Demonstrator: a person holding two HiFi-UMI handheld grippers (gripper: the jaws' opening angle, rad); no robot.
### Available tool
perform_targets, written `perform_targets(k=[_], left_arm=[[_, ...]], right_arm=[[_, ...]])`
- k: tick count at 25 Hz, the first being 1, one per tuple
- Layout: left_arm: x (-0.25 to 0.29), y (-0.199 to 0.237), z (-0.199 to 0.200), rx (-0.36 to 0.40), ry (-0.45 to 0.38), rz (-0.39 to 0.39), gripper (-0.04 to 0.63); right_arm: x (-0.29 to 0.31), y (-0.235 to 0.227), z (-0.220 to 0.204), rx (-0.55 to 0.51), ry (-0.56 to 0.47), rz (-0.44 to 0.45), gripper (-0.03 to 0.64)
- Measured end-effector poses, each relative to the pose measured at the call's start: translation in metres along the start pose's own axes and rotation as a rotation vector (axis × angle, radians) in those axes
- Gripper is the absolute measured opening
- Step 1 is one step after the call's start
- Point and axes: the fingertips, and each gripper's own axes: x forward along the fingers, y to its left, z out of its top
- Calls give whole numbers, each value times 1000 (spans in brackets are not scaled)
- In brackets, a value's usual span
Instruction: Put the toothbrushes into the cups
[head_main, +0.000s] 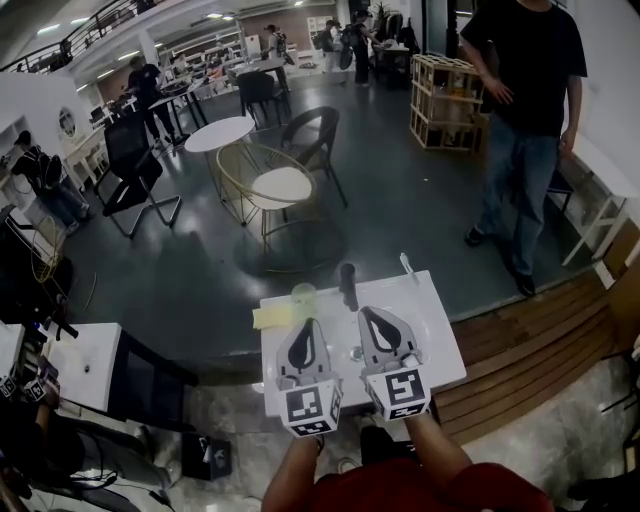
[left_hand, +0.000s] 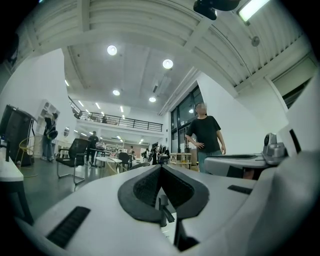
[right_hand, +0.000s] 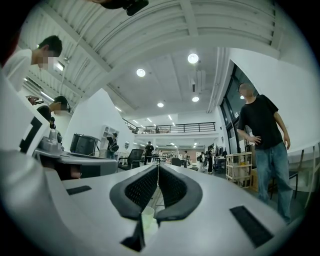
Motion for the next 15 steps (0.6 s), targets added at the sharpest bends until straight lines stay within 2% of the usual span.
perform_targets(k=[15], left_arm=[[-3, 11, -3, 5, -2, 18, 29]], right_arm=[[5, 7, -6, -9, 14, 11, 29]])
